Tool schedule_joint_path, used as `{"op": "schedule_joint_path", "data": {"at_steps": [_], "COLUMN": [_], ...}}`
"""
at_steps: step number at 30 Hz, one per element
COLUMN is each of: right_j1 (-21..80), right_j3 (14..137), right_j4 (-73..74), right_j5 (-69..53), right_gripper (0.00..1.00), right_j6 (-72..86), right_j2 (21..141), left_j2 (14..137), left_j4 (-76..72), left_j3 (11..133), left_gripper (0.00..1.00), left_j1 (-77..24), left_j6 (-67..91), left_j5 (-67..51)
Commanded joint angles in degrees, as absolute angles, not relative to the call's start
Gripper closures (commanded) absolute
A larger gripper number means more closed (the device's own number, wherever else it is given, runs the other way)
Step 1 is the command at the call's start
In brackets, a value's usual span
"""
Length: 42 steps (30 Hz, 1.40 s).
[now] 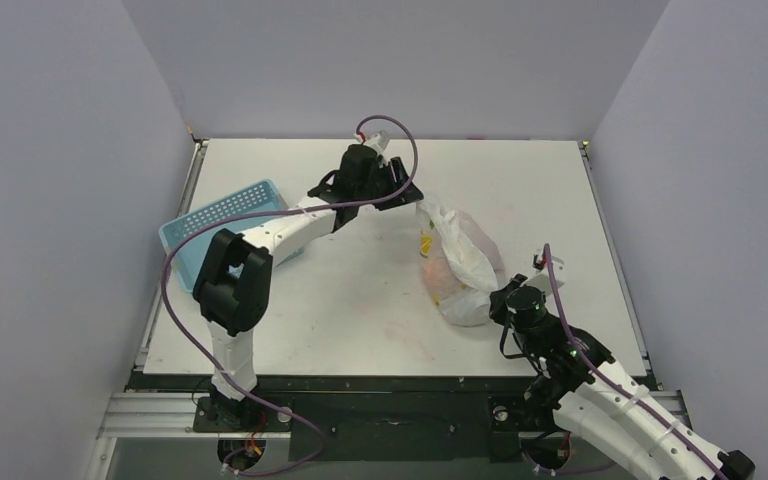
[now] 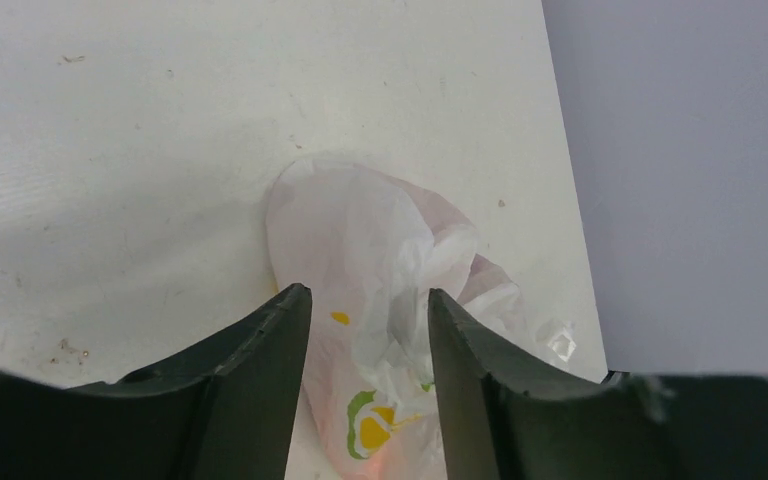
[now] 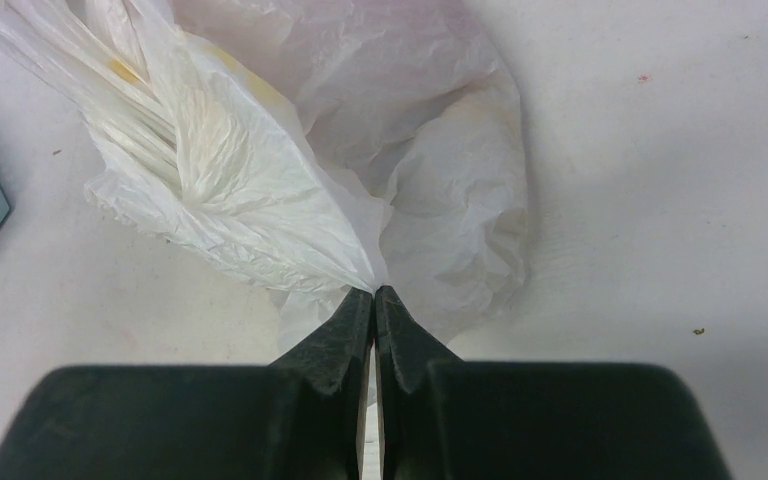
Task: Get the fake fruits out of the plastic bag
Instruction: Untie the plastic bag at the center of the board.
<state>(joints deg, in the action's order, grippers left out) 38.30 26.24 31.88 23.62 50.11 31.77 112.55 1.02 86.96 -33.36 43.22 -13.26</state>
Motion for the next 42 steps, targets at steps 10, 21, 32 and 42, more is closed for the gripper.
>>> {"op": "schedule_joint_path", "data": {"at_steps": [10, 21, 32, 42], "right_j1": [38.42, 41.19, 50.8, 58.6], "right_j3": [38.2, 55.05, 61.34, 62.67], "right_j4": [35.27, 37.11, 36.42, 35.28], "right_j5": [14.12, 11.15, 29.14, 58.42], "right_gripper": [0.43, 0.25, 0.4, 0.88], "right_j6": [37.31, 19.74, 10.17, 12.13], "right_j2": [33.48, 52.44, 70.84, 83.63], "left_j2": [92.45, 86.23, 75.74, 73.67], "left_j4": [-7.86, -5.51, -1.44, -4.46], "left_j3": [70.57, 65.88, 56.67, 52.26], "left_gripper": [0.45, 0.48, 0.48, 0.48], "left_j1": [-38.55, -40.66, -34.37, -32.7], "left_j6": [51.23, 53.47, 50.44, 53.47], "left_j5": [-8.81, -3.39, -4.63, -7.26]}}
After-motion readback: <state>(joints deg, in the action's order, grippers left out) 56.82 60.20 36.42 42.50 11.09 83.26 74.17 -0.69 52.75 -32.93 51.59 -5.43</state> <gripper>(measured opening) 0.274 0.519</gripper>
